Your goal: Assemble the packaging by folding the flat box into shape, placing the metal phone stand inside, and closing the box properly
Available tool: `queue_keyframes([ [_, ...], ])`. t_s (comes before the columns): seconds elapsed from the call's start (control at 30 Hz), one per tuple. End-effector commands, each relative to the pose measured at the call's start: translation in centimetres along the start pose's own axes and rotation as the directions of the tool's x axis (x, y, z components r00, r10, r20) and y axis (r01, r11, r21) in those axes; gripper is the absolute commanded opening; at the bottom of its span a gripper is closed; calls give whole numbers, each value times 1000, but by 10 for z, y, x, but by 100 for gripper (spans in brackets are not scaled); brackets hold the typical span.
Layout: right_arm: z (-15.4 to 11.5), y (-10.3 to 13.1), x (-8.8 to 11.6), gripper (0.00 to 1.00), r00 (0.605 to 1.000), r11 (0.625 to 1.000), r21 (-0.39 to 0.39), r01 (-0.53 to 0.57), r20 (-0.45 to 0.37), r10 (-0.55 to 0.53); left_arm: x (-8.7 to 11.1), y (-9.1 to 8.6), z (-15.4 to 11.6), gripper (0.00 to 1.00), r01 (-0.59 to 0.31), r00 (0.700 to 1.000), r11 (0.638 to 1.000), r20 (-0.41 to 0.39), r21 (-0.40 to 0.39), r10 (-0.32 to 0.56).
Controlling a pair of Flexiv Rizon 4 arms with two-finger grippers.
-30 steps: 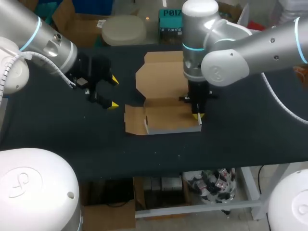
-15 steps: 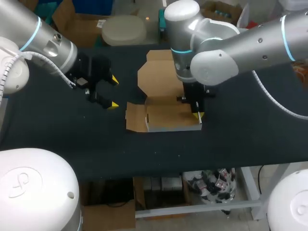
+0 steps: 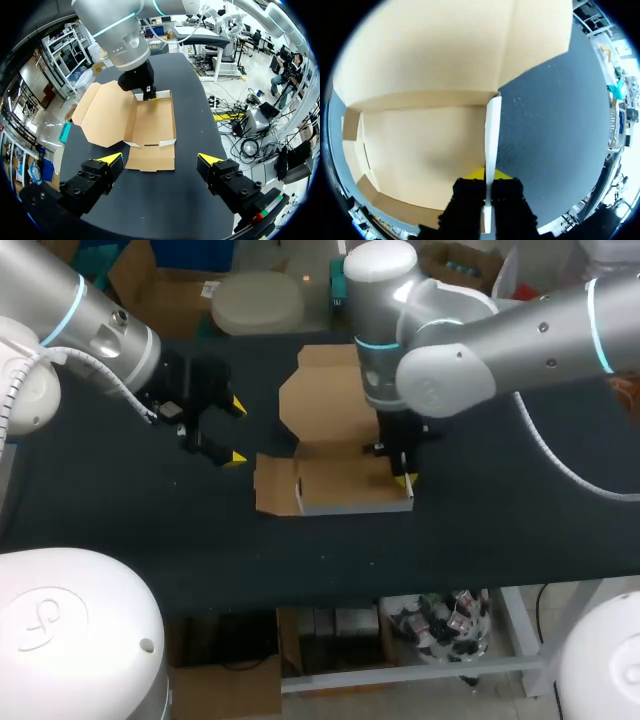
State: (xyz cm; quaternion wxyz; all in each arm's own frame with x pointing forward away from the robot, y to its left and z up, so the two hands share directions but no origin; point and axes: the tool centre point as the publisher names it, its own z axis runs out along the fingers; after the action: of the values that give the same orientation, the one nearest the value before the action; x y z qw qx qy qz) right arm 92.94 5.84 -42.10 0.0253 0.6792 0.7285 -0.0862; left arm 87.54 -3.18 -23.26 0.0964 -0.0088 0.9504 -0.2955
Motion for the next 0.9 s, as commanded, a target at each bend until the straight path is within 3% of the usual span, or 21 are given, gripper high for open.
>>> queue_keyframes([
  [0.03, 5, -6, -4, 0, 991, 999, -13, 41, -124, -43, -1, -1, 0, 100, 1, 1000, 1000, -3, -7, -1],
  [0.27, -1, -9, 1, 0, 981, 996, -36, 80, -176, -85, -1, -1, 0, 100, 1, 1000, 1000, -3, -7, -1],
  [0.63, -2, -11, 3, 0, 979, 998, -17, 56, -196, -58, -1, -1, 0, 100, 1, 1000, 1000, -3, -7, -1],
  [0.9, -9, -13, 1, 0, 990, 999, 2, 32, -136, -32, -1, -1, 0, 100, 1, 1000, 1000, -3, -7, -1],
])
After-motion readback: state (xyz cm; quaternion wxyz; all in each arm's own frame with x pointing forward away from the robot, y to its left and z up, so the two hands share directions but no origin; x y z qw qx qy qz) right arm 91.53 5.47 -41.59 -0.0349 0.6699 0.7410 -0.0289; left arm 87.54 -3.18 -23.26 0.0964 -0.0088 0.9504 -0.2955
